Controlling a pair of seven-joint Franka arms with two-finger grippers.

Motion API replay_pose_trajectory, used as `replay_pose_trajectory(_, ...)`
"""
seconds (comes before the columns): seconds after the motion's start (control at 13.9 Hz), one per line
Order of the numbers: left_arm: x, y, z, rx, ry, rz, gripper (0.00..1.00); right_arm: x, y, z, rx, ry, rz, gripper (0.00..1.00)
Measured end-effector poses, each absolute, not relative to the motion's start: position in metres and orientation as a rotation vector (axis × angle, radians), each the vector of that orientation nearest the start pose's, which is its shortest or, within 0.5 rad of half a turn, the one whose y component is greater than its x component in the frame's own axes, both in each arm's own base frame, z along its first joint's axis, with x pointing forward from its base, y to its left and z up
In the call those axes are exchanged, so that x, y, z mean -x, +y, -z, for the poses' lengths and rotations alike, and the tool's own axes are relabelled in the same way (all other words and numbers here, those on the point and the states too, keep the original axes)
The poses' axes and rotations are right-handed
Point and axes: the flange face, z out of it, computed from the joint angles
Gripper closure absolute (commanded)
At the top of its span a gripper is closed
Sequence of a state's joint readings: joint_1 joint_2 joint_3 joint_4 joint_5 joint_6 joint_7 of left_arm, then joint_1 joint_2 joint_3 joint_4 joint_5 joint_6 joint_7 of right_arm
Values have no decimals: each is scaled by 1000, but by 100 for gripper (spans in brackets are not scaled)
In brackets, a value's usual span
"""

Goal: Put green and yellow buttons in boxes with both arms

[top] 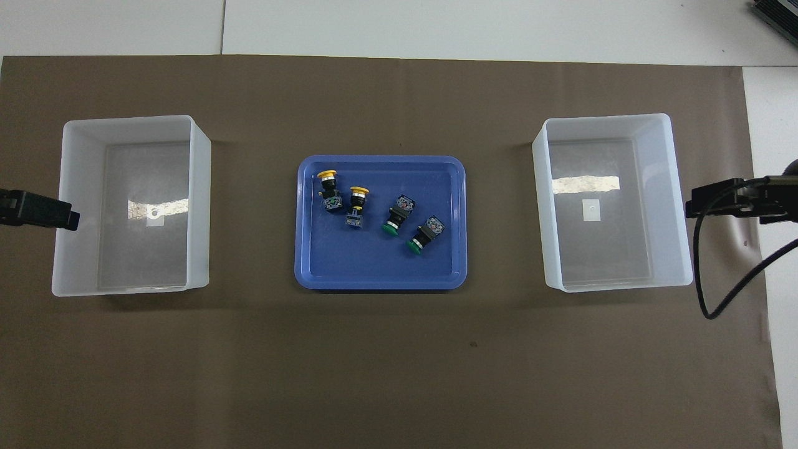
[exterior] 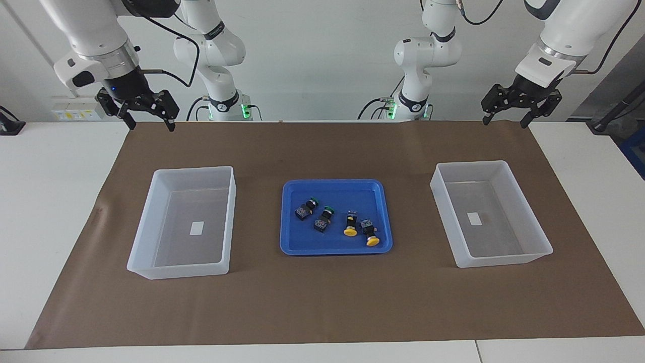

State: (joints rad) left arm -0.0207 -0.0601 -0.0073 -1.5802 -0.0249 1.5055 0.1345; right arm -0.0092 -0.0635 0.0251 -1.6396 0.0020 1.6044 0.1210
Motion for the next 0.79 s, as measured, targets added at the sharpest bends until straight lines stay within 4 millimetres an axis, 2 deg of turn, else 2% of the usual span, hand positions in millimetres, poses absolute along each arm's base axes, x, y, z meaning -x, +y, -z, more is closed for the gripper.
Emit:
replay_pose_trajectory(0.14, -529, -18, -647, 3156, 258, -21, 0, -546, 42, -613, 3123, 207, 110, 0)
replay_pose_trajectory(0.29, -529, -18, -647, 3156, 257, -21, 0, -555, 82, -583, 3107, 260, 133, 0)
replay_pose_trajectory(0.58, -529, -20, -647, 3156, 262, -21, 0, -586, 177, -502, 3047, 485, 147, 0)
replay_pose_trajectory(0.72, -529, -21, -647, 3155, 265, -21, 0, -595, 228, -460, 2997, 634, 151, 0)
replay_pose_trajectory(0.79, -529, -21, -647, 3155, 266, -21, 0, -597, 247, -443, 2971, 706, 151, 0)
